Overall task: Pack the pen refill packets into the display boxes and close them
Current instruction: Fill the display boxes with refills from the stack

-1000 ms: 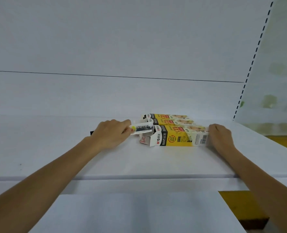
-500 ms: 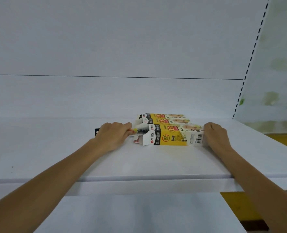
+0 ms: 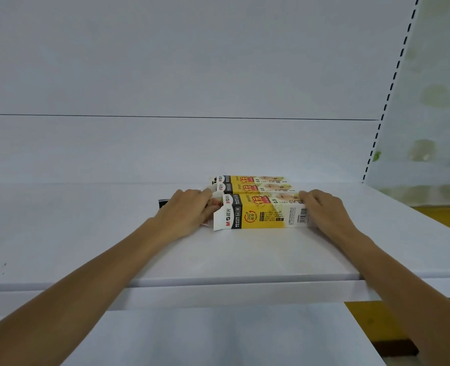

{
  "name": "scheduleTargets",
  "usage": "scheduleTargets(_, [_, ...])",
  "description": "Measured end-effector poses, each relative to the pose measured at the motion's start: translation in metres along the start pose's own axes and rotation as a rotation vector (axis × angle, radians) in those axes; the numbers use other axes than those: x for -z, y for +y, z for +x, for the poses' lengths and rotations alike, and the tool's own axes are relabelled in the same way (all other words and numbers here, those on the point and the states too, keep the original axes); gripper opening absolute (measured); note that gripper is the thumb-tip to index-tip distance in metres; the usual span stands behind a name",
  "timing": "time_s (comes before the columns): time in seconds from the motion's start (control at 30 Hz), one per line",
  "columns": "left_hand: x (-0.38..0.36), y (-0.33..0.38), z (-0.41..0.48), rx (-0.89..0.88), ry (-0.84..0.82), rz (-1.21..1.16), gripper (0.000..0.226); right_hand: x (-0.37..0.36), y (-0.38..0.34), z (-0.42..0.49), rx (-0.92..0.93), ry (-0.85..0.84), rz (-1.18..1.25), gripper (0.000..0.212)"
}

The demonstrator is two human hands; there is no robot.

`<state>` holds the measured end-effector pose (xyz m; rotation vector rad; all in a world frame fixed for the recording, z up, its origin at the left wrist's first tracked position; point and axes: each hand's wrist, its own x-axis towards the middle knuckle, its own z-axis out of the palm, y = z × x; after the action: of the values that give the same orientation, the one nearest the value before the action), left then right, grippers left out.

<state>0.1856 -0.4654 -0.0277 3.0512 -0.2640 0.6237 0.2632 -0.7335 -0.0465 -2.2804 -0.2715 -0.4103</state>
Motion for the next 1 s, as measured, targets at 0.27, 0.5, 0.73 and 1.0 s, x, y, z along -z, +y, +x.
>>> scheduleTargets(0.27, [0.009, -0.003, -0.020, 0.142, 0.114, 0.125, 0.022, -0.005, -0.005, -0.006, 0.212, 0.085, -0.081, 0.049])
scheduleTargets(0.5, [0.003, 0.014, -0.008, 0.294, 0.203, -0.525, 0.014, -0.008, -0.007, -0.008, 0.211, 0.222, -0.185, 0.018])
scheduleTargets(0.73, [0.012, 0.001, -0.008, 0.198, 0.059, -0.659, 0.022, -0.005, -0.010, -0.012, 0.285, 0.194, -0.115, 0.019])
scheduleTargets(1.0, [0.028, -0.041, -0.035, 0.305, 0.004, -0.364, 0.006, -0.006, -0.014, -0.013, 0.212, 0.177, -0.118, 0.023])
